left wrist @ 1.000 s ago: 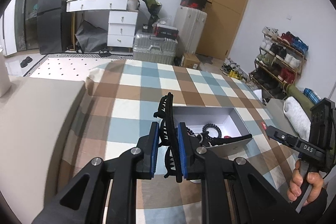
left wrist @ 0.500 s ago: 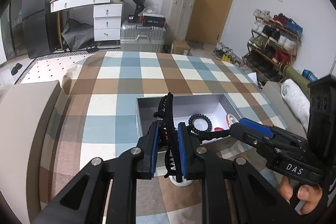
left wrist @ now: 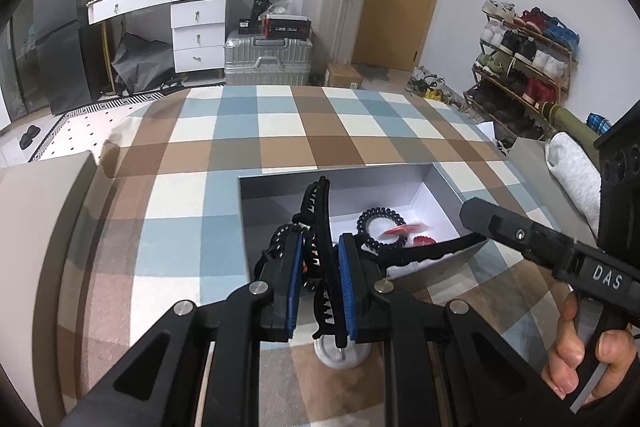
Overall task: Organize jewelry
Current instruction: 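Lower the claw clip and badge into the box and open both tools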
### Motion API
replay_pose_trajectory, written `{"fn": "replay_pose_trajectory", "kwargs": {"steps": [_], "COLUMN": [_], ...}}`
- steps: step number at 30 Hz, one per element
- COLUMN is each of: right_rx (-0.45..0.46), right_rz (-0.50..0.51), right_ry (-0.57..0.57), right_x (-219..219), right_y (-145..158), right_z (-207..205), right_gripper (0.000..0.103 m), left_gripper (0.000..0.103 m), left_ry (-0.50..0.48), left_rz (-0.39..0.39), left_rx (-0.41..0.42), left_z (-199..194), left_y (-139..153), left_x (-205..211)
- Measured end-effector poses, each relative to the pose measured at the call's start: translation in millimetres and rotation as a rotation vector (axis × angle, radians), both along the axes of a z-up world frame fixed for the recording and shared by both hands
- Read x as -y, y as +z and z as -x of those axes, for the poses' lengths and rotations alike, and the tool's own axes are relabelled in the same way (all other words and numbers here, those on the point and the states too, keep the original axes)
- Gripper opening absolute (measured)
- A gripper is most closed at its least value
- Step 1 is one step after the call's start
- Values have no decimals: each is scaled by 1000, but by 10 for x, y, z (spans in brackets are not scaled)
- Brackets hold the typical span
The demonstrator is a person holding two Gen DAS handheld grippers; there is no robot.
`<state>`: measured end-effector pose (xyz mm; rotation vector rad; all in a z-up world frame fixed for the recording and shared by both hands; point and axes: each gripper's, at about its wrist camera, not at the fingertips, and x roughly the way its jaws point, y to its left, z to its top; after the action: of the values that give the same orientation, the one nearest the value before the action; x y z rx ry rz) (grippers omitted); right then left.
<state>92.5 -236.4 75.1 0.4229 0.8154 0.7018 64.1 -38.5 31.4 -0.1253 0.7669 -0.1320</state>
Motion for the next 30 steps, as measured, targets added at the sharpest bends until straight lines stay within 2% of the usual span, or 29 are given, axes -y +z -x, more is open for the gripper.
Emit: {"fn": "replay_pose_trajectory", "kwargs": {"steps": [4, 5, 6, 7, 8, 9, 13, 15, 16, 17, 18, 23, 30], "right_rx": [7, 10, 9, 6, 1, -4, -27, -32, -32, -32, -33, -41, -32], "right_rz": [28, 38, 43, 46, 48, 53, 61, 85, 98, 108, 121, 173, 238], "right_ry": [-16, -25, -30, -36, -44, -49, -67, -66, -64, -61, -58, -23, 64], "right_x": [23, 50, 73, 102, 133, 153, 228, 238, 239, 237, 234, 146, -112], "right_y": [29, 38, 37, 35, 32, 25, -5, -22, -28, -32, -41, -94, -128], "right_z": [8, 20, 22, 24, 29, 27, 50, 69, 88, 100, 118, 181, 282], "right_gripper": [43, 43, 43, 44, 44, 48, 59, 70, 73, 80, 86, 91, 91], "left_gripper": [14, 22, 40, 52, 71, 80, 83, 91, 94, 102, 102, 102, 102], "left_ry": [-5, -6, 0, 12, 21, 31, 54, 70, 76, 82, 93, 107, 140], "left_rz": [4, 0, -7, -9, -7, 0, 18, 1, -8, -12, -14, -17, -32], "left_rx": [-1, -4, -12, -18, -14, -3, 30, 38, 43, 45, 50, 7, -47], "left_z": [-42, -45, -45, -33, -20, 18, 200, 273, 347, 372, 414, 515, 598], "left_y": [12, 20, 28, 43, 55, 76, 124, 127, 120, 112, 96, -52, -231], "left_x": [9, 20, 26, 16, 2, -28, -164, -201, -235, -246, -264, -303, -375]}}
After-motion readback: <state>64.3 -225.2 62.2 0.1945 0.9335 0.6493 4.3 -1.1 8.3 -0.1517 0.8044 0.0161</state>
